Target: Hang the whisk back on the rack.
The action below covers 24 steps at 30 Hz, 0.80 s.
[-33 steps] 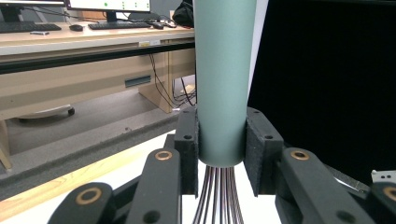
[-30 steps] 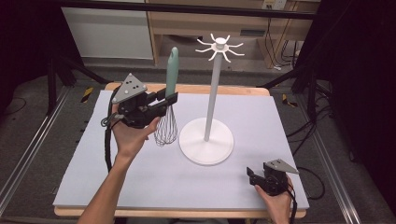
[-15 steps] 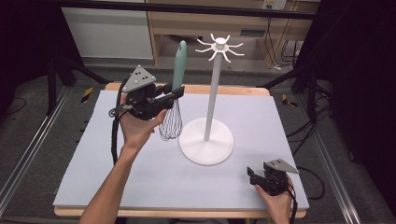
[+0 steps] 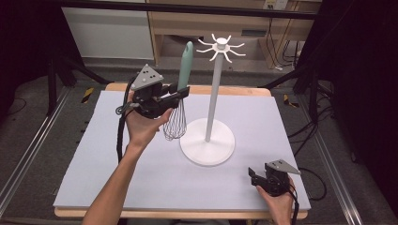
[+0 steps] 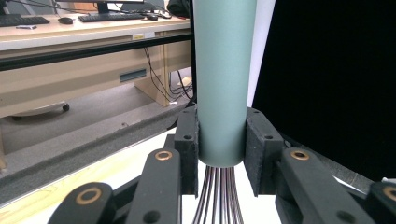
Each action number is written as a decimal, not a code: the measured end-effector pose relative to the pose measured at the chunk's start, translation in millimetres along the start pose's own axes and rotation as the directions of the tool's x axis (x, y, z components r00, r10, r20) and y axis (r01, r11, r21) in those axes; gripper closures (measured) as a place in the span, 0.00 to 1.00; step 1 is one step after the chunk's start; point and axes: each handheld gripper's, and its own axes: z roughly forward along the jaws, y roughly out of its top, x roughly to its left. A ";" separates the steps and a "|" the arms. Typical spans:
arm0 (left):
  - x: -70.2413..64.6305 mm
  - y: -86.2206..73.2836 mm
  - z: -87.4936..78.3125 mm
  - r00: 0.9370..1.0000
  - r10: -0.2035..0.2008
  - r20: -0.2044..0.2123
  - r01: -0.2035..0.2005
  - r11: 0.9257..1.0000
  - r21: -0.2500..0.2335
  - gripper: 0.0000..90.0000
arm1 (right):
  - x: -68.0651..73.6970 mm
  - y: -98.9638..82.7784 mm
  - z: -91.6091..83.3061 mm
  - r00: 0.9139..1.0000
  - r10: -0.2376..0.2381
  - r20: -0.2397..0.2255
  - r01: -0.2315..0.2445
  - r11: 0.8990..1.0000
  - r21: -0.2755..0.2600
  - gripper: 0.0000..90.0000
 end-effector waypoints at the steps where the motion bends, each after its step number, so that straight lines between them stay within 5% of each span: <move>1: -0.2 0.0 0.5 1.000 0.000 0.002 0.000 1.000 0.001 0.76 | 0.0 0.0 0.1 1.000 0.000 0.000 0.000 1.000 0.000 0.34; 24: -3.6 1.8 11.2 1.000 0.013 0.005 -0.013 1.000 0.021 0.76 | -0.5 0.2 -0.5 1.000 -0.002 -0.002 0.002 1.000 0.000 0.34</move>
